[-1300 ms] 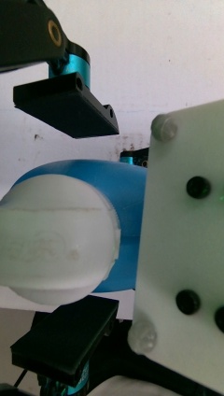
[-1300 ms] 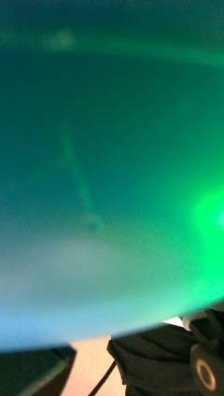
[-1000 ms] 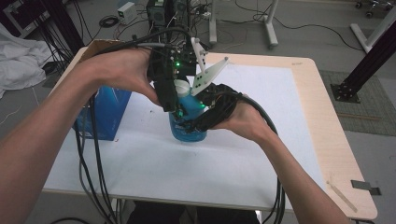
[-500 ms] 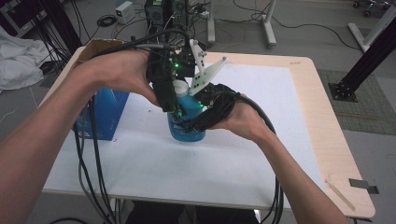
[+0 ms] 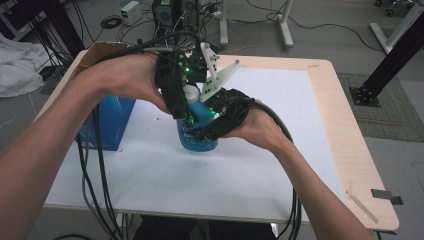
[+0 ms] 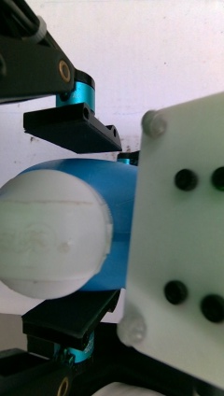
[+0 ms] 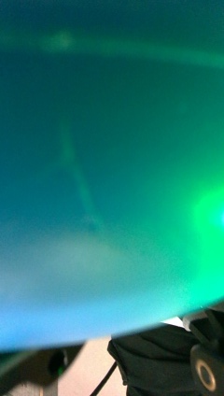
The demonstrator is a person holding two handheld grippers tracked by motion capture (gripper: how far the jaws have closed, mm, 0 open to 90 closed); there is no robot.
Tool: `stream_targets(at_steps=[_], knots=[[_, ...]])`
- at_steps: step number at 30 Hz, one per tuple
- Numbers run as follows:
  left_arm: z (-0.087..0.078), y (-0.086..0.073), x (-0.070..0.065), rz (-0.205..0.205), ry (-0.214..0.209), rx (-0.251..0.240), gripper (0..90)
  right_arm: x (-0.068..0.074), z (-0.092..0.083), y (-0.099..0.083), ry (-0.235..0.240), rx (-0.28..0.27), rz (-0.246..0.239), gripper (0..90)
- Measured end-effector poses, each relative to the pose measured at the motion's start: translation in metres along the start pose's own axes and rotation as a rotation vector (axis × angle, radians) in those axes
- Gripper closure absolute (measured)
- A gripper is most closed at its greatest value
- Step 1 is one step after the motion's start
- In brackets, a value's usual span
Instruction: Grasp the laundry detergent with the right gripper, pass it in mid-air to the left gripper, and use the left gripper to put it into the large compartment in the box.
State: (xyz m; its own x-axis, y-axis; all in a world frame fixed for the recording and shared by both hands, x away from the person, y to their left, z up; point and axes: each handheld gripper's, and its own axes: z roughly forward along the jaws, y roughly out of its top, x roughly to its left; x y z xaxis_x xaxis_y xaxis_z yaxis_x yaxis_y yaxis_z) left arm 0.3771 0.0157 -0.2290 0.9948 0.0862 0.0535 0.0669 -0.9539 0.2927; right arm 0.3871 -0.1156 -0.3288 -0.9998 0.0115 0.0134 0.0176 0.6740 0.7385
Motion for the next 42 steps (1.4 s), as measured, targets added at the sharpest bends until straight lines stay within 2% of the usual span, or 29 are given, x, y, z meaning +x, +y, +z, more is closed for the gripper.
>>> stream_targets(at_steps=[12,16,21,28,39,42], knots=[[0.0041,0.0032,-0.0013,0.026,-0.008,0.023,30.3,0.0,-0.0015,-0.0006,0.0,-0.004,-0.003,45.8],[0.0044,0.0037,-0.0018,0.032,-0.003,0.021,37.3,-0.0001,-0.0022,-0.0008,0.004,-0.01,-0.002,45.8],[0.0043,0.0035,-0.0028,0.044,0.012,0.014,37.9,0.0001,-0.0022,-0.0014,0.0,-0.014,0.001,45.7],[0.0055,0.0041,-0.0032,0.04,-0.003,0.025,38.2,0.0009,-0.0009,-0.0032,0.012,-0.022,0.005,45.0],[0.0049,0.0061,-0.0055,0.044,-0.001,0.018,38.2,0.0022,-0.0015,-0.0032,0.022,-0.029,0.014,43.2],[0.0058,0.0053,-0.0064,0.046,0.009,0.022,38.1,0.0016,-0.0024,-0.0033,0.021,-0.033,0.025,39.4]])
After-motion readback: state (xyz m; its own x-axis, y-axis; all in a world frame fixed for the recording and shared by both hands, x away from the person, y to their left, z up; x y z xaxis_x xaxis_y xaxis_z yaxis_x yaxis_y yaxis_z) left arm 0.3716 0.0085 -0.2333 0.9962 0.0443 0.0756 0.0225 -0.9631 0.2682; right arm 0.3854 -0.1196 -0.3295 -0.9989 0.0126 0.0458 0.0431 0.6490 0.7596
